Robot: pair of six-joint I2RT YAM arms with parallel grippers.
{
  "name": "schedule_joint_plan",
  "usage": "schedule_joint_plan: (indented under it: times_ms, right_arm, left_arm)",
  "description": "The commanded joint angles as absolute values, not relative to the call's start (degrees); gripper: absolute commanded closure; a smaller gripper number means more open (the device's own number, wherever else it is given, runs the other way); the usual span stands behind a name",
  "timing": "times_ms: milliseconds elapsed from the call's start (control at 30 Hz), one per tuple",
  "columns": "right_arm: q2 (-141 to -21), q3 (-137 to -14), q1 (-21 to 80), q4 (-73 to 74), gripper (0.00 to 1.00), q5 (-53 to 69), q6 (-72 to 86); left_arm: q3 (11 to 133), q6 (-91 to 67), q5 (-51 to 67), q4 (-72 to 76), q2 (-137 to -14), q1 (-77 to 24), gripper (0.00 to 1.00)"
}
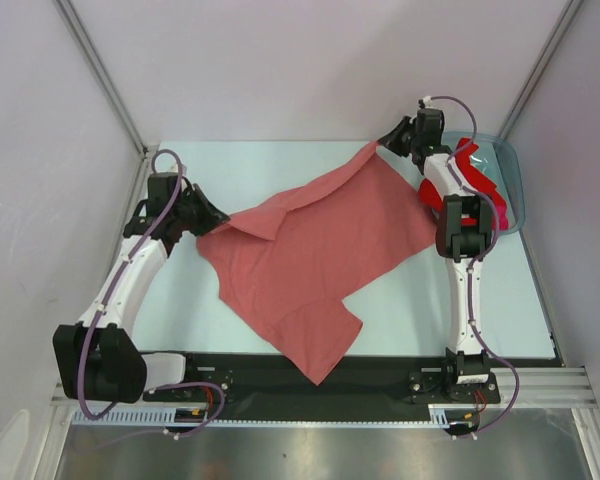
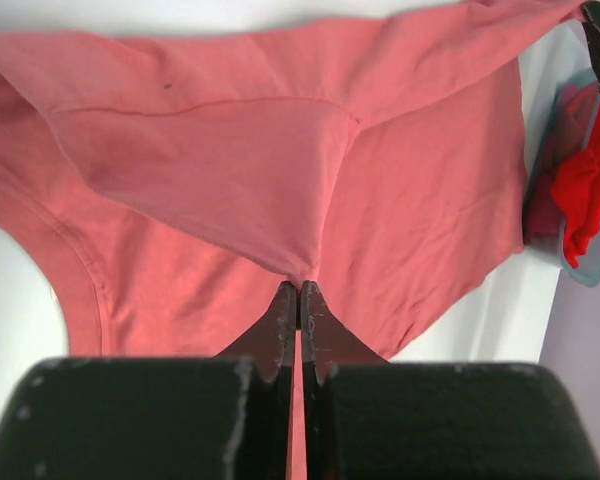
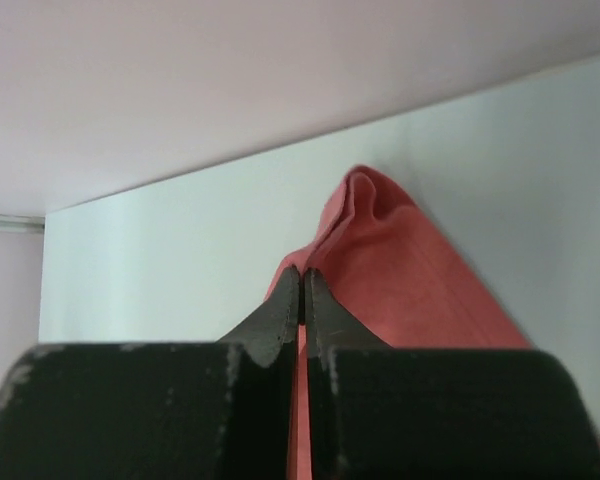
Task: Fold and stack the t-shirts
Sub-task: Fold the tshirt
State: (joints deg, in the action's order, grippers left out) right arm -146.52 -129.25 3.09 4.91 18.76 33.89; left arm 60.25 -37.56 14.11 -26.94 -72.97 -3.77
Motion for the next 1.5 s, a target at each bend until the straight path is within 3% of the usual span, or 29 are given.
schedule_joint_plan:
  times_ms: [0,733,1467]
  right_arm:
    - [-141.0,-128.8,2.6,8.7,1.0,19.9,32.7]
    - [-138.9,-126.1,1.4,13.7,1.0,20.5,30.6]
    - [-136.7,-120.9,1.1,18.5,1.0,16.5,25.8]
  left_arm:
    - [58.5,-40.1,16.7,-27.8,-69.7,-4.0,1.0]
    - [52.8,-41.8,18.6,-31.0,-64.0,-4.0,1.0]
    - [48.9,-41.5,19.3,-30.4,-67.1,-4.1,1.0]
